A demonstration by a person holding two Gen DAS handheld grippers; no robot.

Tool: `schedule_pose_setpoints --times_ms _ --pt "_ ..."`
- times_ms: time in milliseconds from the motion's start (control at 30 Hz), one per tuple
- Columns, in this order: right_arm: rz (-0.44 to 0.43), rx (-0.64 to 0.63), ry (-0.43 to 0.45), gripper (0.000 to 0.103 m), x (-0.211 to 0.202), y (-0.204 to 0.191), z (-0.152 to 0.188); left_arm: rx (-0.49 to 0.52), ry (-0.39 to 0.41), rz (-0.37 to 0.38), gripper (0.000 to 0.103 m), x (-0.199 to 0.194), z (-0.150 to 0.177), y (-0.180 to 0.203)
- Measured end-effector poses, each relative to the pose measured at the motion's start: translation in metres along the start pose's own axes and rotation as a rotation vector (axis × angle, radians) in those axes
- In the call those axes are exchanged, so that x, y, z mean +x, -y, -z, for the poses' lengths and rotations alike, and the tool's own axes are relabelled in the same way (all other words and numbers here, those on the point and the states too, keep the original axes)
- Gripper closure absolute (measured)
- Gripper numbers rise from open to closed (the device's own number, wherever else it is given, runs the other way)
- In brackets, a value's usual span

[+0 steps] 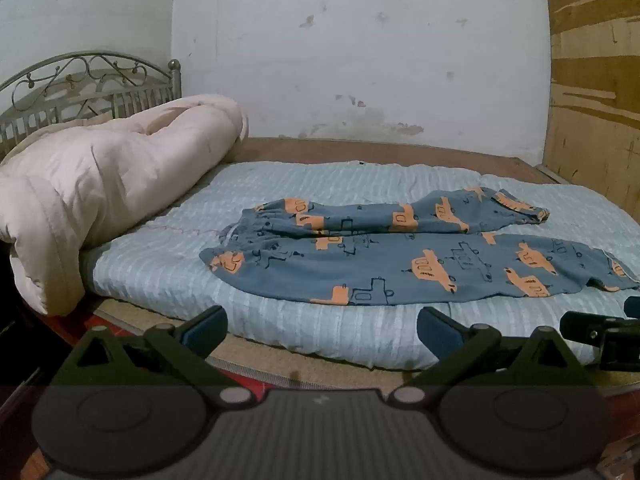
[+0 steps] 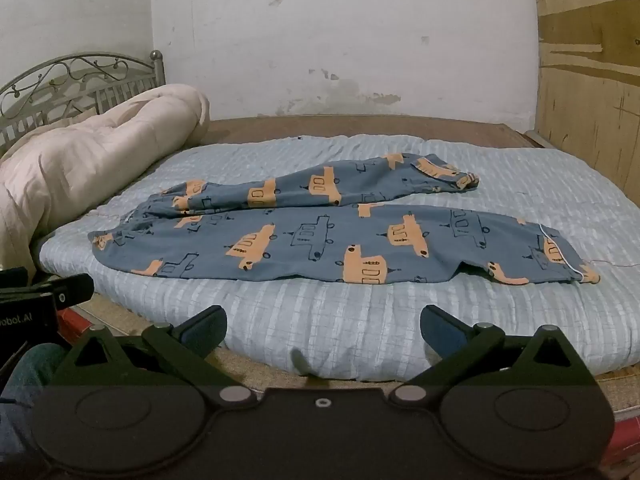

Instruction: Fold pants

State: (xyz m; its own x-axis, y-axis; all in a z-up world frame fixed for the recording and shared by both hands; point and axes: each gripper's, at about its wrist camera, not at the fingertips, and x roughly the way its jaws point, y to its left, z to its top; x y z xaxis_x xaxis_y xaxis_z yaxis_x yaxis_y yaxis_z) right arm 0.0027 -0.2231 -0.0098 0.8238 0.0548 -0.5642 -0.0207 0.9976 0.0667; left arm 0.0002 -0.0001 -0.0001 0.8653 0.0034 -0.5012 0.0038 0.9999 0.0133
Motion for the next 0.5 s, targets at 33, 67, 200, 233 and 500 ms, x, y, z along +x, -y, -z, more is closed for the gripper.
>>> schedule_pose_setpoints --times_ms 33,67,200,233,500 --pt "0.000 -0.001 0.000 0.001 0.0000 0.0000 0.0000 0.000 0.000 -0.001 0.001 0.0002 0.0000 0.0000" --pt "0.001 -0.001 0.002 0.001 -0.0001 0.0000 0.0000 0.000 0.001 0.000 0.001 0.0003 -0.0001 -0.0002" --pt "0.000 -0.001 0.003 0.001 -0.0002 0.0001 -0.0001 0.004 0.001 -0.001 0.001 0.0015 -0.0003 0.0001" --pt "0.000 0.000 0.003 0.001 -0.0001 0.0001 0.0000 0.003 0.001 -0.001 0.001 0.0019 -0.0005 -0.0001" --pt "-0.001 0.001 0.003 0.001 -0.0001 0.0001 0.0000 0.005 0.003 -0.004 0.001 0.0009 0.0006 0.0001"
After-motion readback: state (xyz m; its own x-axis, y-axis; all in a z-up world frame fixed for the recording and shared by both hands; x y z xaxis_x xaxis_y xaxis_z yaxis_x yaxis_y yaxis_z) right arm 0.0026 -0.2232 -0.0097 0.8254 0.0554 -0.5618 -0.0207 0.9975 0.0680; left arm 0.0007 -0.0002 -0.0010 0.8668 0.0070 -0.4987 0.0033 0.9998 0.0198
